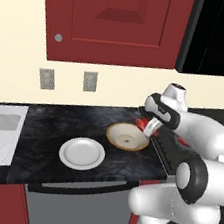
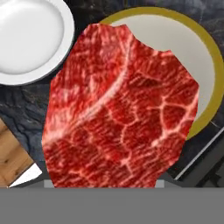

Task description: Place one of the steaks on the plate and the other in the bowl. Then place the bowl in the fridge.

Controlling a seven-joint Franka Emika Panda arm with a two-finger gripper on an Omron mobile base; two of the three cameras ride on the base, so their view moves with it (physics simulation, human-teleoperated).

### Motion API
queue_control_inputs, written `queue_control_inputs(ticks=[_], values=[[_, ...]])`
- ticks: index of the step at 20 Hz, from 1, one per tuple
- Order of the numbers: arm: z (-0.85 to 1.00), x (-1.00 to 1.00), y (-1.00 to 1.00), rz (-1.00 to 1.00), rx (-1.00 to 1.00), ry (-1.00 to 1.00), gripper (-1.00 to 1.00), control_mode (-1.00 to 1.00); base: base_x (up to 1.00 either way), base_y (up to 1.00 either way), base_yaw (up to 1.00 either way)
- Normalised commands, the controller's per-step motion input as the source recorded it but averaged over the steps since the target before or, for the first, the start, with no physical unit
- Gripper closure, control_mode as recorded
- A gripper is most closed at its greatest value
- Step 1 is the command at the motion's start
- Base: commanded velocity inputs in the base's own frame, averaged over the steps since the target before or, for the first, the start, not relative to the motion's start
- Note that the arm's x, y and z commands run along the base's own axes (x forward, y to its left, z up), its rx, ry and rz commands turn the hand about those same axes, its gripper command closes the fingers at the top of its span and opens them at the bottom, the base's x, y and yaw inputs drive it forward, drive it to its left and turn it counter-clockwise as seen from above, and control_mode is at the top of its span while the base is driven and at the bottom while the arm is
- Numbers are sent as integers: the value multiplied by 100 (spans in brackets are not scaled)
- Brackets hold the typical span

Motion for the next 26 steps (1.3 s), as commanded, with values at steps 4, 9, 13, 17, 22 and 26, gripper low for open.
queue_control_inputs(ticks=[4, 9, 13, 17, 22, 26], values=[[-53, 29, 16, -4, 4, -8, 100, -100, 0, 0, 0], [-38, 11, 4, -5, 3, -7, 100, -100, 0, 0, 0], [-2, 40, 44, -7, -7, 3, 100, -100, 0, 0, 0], [-10, 22, 25, -11, -10, 3, 100, -100, 0, 0, 0], [-33, 7, 0, -6, -7, 0, 100, -100, 0, 0, 0], [-44, 16, 0, -5, -7, 0, 100, -100, 0, 0, 0]])
